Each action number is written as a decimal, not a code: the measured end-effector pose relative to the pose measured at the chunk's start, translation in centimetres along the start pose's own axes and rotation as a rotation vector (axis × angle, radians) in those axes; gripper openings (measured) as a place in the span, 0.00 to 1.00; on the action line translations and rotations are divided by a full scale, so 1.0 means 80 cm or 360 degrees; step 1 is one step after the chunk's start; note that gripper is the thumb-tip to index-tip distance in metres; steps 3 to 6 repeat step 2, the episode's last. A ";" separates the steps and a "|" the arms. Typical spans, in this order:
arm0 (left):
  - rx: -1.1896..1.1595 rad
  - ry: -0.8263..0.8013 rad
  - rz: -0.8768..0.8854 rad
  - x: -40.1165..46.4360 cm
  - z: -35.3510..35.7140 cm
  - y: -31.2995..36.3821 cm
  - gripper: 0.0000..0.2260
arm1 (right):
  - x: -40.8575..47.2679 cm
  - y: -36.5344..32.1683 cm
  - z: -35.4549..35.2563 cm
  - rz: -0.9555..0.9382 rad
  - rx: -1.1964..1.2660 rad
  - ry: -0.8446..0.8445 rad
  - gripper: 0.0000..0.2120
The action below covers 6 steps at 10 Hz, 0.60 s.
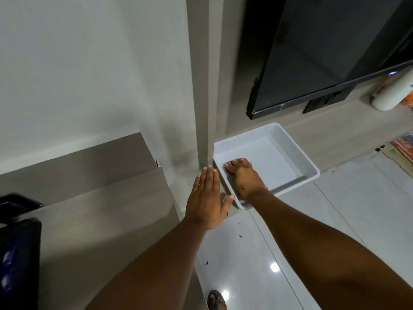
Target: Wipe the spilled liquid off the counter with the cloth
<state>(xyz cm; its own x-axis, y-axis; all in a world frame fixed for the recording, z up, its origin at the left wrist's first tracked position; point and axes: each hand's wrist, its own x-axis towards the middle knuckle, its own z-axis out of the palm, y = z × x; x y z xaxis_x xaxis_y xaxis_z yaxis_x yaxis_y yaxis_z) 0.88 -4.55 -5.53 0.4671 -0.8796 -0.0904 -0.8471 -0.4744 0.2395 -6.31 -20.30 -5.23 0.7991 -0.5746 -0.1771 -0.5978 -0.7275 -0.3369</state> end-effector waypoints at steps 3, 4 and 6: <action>-0.0014 0.0008 0.0030 -0.004 -0.003 -0.008 0.39 | 0.003 -0.020 -0.014 0.0149 0.0098 0.0206 0.03; -0.0014 0.0008 0.0030 -0.004 -0.003 -0.008 0.39 | 0.003 -0.020 -0.014 0.0149 0.0098 0.0206 0.03; -0.0014 0.0008 0.0030 -0.004 -0.003 -0.008 0.39 | 0.003 -0.020 -0.014 0.0149 0.0098 0.0206 0.03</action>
